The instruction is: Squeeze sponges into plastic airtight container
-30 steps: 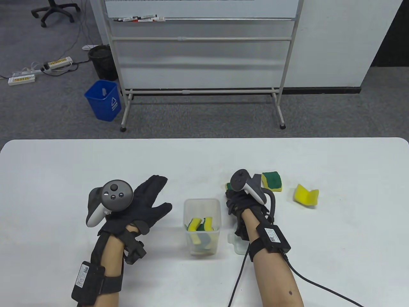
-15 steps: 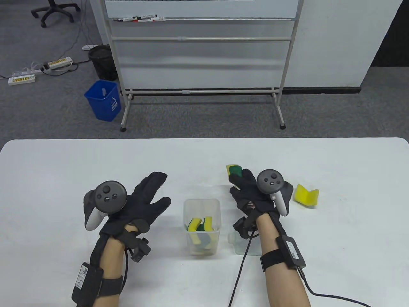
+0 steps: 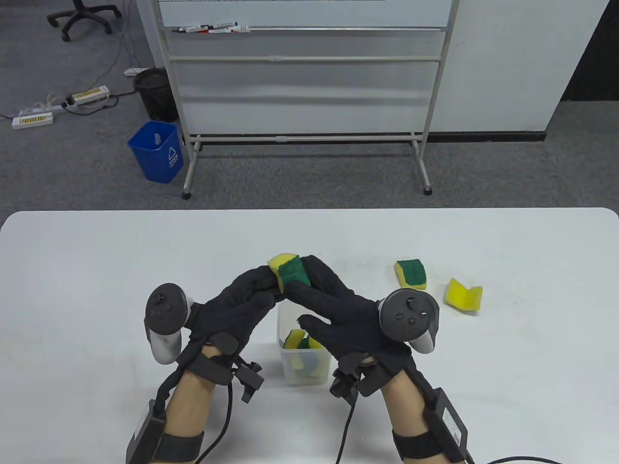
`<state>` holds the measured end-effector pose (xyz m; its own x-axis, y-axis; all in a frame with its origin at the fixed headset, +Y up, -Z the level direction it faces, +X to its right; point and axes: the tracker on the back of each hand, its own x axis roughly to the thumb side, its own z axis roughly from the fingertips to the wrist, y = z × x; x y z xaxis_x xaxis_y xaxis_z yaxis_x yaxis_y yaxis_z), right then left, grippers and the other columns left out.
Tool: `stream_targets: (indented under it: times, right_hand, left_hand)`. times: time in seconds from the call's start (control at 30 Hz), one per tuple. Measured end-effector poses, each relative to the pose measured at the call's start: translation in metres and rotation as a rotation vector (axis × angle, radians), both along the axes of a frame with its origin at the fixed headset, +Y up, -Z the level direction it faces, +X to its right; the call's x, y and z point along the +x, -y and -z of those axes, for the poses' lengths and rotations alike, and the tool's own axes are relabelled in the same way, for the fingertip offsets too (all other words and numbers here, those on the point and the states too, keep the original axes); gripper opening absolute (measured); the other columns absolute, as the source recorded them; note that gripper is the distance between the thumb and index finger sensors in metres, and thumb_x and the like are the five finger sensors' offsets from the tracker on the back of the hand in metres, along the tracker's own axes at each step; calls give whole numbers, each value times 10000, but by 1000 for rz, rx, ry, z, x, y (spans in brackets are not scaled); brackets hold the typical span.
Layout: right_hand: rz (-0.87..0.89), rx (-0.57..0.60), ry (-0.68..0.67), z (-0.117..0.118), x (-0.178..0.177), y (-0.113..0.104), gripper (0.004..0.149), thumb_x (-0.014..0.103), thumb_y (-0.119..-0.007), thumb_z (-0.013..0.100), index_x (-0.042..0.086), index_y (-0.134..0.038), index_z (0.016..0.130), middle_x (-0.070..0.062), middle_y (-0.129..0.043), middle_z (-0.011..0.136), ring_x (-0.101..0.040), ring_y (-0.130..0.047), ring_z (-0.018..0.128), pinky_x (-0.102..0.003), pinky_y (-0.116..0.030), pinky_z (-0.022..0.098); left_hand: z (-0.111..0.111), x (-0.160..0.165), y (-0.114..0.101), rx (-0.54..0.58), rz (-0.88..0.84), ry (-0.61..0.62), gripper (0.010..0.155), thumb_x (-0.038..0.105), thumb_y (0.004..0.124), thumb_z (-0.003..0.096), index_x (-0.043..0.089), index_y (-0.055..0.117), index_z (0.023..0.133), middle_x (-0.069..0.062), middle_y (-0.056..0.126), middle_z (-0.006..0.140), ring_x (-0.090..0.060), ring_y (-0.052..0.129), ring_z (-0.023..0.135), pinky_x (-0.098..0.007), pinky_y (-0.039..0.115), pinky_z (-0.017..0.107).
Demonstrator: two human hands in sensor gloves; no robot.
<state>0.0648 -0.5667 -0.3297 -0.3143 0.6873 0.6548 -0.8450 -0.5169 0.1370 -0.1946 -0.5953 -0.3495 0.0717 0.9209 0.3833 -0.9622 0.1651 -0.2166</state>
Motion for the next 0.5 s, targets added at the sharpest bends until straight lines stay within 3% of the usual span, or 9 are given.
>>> stream_targets:
  times: [0.07, 0.2, 0.4, 0.5]
  right_hand:
    - [-57, 45, 8, -5, -4, -2, 566, 403, -857, 452, 273, -796, 999, -105, -492, 1193, -378, -680, 1064, -578, -548, 758]
    - [-51, 14, -44, -8, -11, 0, 557, 428, -850, 458, 266, -821, 990, -86, -466, 1206, -398, -619, 1085, -598, -513, 765]
    - [-78, 51, -27, -12, -15, 1, 554, 463, -839, 458, 292, -827, 984, -99, -477, 1205, -407, -621, 1084, -615, -524, 758]
    - [45, 18, -40, -12, -18, 6, 619, 491, -830, 458, 385, -695, 1053, -123, -507, 1196, -435, -644, 1068, -636, -551, 741]
  left_hand:
    - [4, -3, 5, -30, -55, 3, 627, 593, 785, 478, 218, 697, 972, -43, 891, 925, -299, 927, 827, -522, 788, 647]
    - [11, -1, 17, -126, -156, 151, 646, 597, 780, 503, 214, 632, 1003, -49, 833, 959, -303, 887, 855, -518, 766, 668]
    - [7, -3, 13, -61, -85, 9, 513, 522, 807, 499, 257, 726, 931, -1, 918, 870, -257, 954, 781, -491, 806, 640]
    - [5, -5, 13, -37, -93, -66, 455, 482, 814, 498, 271, 760, 898, 25, 947, 827, -236, 974, 747, -477, 819, 627]
